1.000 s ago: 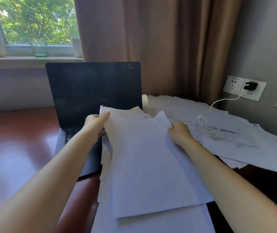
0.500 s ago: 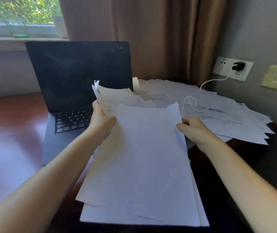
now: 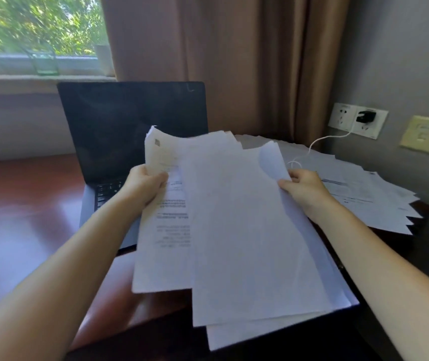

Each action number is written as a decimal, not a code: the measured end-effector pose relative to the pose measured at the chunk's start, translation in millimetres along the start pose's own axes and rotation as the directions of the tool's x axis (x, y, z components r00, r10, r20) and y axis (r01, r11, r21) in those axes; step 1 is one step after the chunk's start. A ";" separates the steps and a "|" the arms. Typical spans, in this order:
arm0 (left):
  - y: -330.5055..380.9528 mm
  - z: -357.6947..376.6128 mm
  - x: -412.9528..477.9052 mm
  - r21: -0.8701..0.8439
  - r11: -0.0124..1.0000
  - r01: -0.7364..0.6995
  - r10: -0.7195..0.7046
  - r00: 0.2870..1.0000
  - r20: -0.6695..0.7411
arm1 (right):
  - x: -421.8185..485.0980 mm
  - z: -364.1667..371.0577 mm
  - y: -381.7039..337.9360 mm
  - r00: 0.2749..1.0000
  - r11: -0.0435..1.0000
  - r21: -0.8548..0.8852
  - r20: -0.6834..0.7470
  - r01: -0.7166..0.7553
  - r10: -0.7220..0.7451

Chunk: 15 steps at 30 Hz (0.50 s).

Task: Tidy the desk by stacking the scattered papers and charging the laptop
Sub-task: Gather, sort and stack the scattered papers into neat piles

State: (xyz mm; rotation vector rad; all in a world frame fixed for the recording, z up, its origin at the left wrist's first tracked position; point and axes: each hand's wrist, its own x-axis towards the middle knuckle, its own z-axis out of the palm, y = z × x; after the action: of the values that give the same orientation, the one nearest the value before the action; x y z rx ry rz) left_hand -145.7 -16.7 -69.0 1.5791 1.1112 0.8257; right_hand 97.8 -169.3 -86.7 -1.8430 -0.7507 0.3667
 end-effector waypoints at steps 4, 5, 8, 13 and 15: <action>-6.0 5.6 6.8 0.193 0.981 -0.024 0.030 0.999 -0.031 | 15.3 29.0 -7.4 0.998 0.996 -0.079 0.044 -0.044 0.048; -8.6 10.6 8.3 0.230 0.972 -0.039 0.055 0.997 -0.063 | 18.2 38.2 -8.1 0.997 0.995 -0.085 0.049 -0.054 0.058; -12.4 19.4 13.0 0.302 0.953 -0.026 0.069 0.989 -0.132 | 25.5 61.0 -10.7 0.995 0.994 -0.070 0.058 -0.080 0.085; -21.1 15.6 14.7 0.264 0.959 0.102 -0.082 0.993 -0.084 | 38.3 80.8 -10.6 0.994 0.993 -0.069 0.046 -0.091 0.094; -24.6 16.3 8.3 0.235 0.965 0.114 -0.108 0.993 -0.040 | 37.0 82.8 -7.3 0.990 0.990 -0.086 0.084 -0.108 0.115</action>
State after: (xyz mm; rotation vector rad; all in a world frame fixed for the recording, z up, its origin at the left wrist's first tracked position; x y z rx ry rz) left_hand -134.5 -12.3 -97.2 1.6866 1.3456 0.6602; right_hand 76.1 -83.7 -108.7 -1.9615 -0.7339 0.4999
